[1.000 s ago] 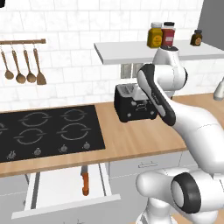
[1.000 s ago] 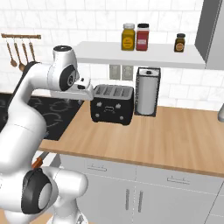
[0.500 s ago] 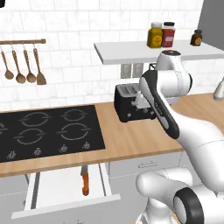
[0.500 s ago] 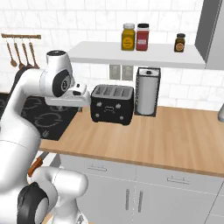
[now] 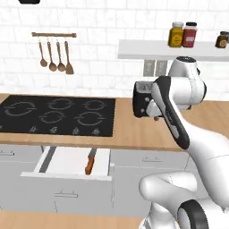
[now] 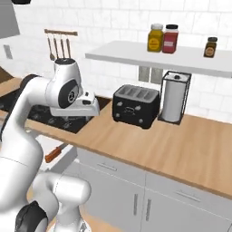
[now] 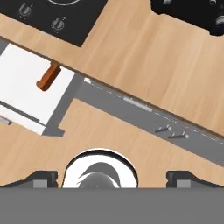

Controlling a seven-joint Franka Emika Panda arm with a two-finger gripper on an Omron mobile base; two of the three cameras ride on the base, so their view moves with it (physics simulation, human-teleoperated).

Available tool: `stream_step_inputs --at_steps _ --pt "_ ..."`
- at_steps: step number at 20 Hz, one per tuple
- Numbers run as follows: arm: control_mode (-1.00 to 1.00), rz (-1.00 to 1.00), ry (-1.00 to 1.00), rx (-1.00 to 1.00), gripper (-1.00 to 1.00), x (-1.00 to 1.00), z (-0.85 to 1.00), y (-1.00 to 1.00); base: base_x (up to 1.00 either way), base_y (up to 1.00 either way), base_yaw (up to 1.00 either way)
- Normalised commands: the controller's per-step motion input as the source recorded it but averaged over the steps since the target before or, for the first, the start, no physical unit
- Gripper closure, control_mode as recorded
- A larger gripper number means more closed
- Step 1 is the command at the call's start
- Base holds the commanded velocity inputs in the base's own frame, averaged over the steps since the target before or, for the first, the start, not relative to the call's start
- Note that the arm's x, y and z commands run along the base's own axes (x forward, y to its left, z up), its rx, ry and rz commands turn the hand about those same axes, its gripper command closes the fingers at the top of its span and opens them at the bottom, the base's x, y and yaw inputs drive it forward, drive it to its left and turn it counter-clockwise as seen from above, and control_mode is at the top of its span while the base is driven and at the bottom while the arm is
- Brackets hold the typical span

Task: Pick up the knife from the drawer and place it on the cutting board. Then place the meat from the plate to the cutting board.

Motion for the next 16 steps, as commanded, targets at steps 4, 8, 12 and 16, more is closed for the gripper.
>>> stream_step_inputs --at_steps 4,8,12,16 --pt "1.00 0.00 0.00 0.00 -1.00 0.00 0.00 0.00 -0.66 -0.56 0.75" --pt "1.00 0.00 0.00 0.00 -1.00 0.00 0.00 0.00 -0.22 -0.16 0.83" --pt "1.00 0.00 0.00 0.00 -1.00 0.00 0.00 0.00 0.00 -0.07 0.87" --pt "1.00 0.00 0.00 0.00 -1.00 0.00 0.00 0.00 0.00 -0.23 0.70"
